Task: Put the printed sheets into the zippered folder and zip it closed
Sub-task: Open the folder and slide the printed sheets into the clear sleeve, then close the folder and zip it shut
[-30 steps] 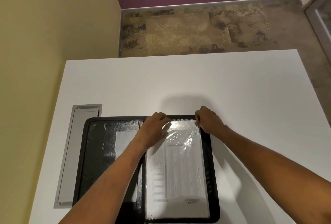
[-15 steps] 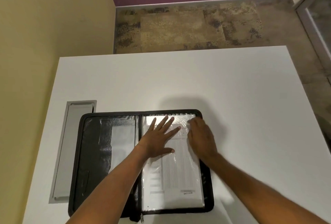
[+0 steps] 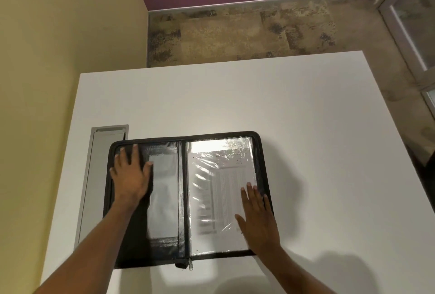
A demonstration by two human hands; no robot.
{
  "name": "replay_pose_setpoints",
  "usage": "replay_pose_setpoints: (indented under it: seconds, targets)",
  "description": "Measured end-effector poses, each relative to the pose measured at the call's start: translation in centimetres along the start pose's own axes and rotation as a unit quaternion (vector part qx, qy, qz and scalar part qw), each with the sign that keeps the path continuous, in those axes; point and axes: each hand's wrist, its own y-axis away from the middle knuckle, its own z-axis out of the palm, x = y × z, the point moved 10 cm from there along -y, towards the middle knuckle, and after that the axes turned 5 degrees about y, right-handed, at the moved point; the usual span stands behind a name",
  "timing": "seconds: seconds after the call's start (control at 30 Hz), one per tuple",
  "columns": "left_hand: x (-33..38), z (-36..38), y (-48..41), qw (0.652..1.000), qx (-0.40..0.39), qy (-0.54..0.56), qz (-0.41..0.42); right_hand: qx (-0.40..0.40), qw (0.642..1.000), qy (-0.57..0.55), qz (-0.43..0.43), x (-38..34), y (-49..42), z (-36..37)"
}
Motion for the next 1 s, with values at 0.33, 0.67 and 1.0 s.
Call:
replay_pose_setpoints:
  seconds: [0.33, 0.67, 1.0]
  targets:
    - [-8.2, -0.6, 2.9, 0.979, 0.013, 0.098, -0.177, -0.022, 0.999, -0.023, 0.009, 1.8, 0.0, 0.5]
    - [-8.2, -6.4, 4.6, 0.953, 0.088, 0.214, -0.196, -0.047, 0.998, -0.041, -0.01, 3.2, 0.0, 0.2]
    - [-1.8, -12.9, 10.8, 0.95, 0.103, 0.267, -0.129, -0.004, 0.998, -0.054, -0.012, 3.3, 0.8, -3.9]
